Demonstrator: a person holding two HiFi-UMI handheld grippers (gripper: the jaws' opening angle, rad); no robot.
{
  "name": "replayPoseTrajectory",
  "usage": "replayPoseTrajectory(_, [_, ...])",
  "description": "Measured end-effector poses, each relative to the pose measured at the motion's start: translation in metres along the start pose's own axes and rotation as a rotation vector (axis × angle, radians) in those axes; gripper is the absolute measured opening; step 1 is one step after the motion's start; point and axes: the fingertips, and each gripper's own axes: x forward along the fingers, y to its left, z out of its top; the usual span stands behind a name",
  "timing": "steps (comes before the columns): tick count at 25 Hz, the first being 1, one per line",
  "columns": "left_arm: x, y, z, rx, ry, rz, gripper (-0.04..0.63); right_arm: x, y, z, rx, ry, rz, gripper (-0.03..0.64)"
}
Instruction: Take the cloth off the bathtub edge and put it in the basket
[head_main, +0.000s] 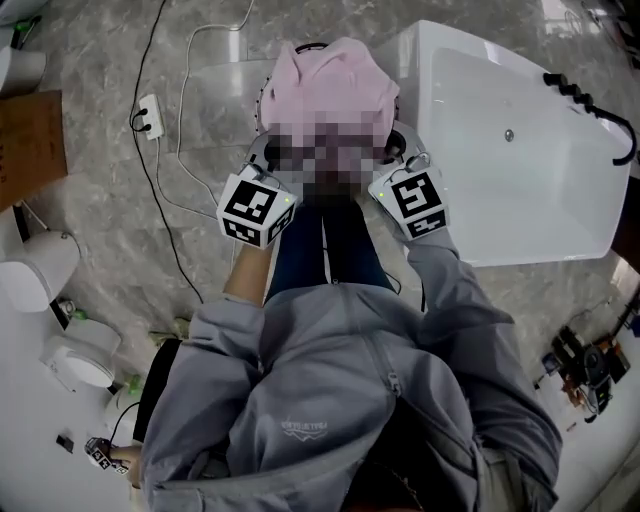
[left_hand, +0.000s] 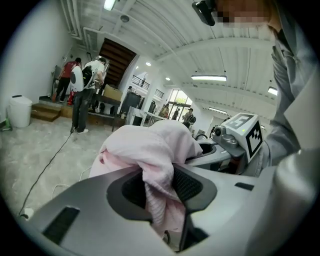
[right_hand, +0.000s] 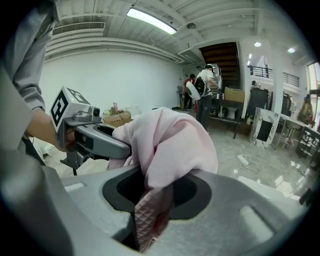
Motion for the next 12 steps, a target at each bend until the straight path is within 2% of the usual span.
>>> replayPoseTrajectory(8, [0.029, 0.032, -0.062, -0.046, 0.103, 0.007, 0.127, 0.052, -0.016, -0.06, 0.028, 0.107, 0.019, 0.121])
replayPoseTrajectory(12, [0.039, 0.038, -0.079, -0.056, 0.144, 0.012, 0.126, 0.062, -0.021, -0.08, 0.022, 0.154, 0.018, 0.121])
